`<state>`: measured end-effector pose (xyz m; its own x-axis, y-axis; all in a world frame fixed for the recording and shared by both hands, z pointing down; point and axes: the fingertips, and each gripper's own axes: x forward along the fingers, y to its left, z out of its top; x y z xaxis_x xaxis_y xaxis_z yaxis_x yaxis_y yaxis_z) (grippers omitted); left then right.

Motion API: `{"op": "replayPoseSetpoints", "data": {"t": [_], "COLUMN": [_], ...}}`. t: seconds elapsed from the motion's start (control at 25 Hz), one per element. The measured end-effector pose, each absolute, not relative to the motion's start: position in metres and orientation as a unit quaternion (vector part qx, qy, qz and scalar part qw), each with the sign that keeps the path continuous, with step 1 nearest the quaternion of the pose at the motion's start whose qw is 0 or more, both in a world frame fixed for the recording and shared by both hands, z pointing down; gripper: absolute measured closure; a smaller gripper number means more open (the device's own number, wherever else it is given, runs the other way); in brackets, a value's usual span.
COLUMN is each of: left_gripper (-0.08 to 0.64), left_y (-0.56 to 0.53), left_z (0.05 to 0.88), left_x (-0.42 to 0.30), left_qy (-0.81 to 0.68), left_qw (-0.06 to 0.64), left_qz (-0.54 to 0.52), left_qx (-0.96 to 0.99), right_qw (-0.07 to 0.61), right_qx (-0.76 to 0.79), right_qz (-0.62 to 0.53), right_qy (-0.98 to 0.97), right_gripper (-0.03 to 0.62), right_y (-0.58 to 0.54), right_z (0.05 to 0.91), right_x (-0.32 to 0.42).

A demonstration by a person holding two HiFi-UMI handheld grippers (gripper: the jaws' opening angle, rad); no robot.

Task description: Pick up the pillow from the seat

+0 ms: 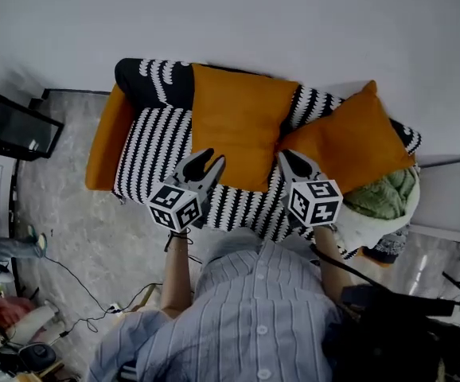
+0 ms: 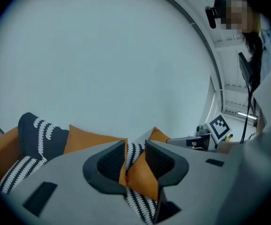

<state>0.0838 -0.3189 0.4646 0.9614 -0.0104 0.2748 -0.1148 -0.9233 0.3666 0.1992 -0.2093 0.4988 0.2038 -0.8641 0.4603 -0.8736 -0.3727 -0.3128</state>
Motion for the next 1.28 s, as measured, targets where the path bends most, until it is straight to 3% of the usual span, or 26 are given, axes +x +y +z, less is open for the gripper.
{"op": "replayPoseSetpoints", "data": {"t": [0.28,0.8,0.96,1.12,1.28], "left_gripper": [0.433,0.396,0.385,0.326,0.297], "left_y": [-0.370,-0.459,-0.477,-0.491,-0.514], "left_z": [0.494,0.548,0.567,0.589,0.605], "left_x": [0.101,0.139,0.161,0.183,0.197], "left_qy": [-0.032,-0.002,0.010,0.017,0.004], "left_qw": [0.190,0.163,0.166,0.162,0.172], "left_qz": [0.157,0.211,0.226,0.244,0.249], "left_qx": [0.969,0.964,0.960,0.956,0.953], "right_qw": [-0.008,0.023,0.015,0.022,0.033], "right_qx": [0.781,0.766,0.763,0.754,0.739], "right_qz": [0.298,0.330,0.338,0.351,0.372], "right_qy": [-0.549,-0.552,-0.551,-0.555,-0.561], "right_gripper": [0.555,0.547,0.511,0.445,0.431], "right_y": [-0.222,-0.263,-0.279,-0.295,-0.311], "right_z": [0.516,0.570,0.579,0.595,0.620], "right_x": [0.244,0.324,0.352,0.374,0.388]}}
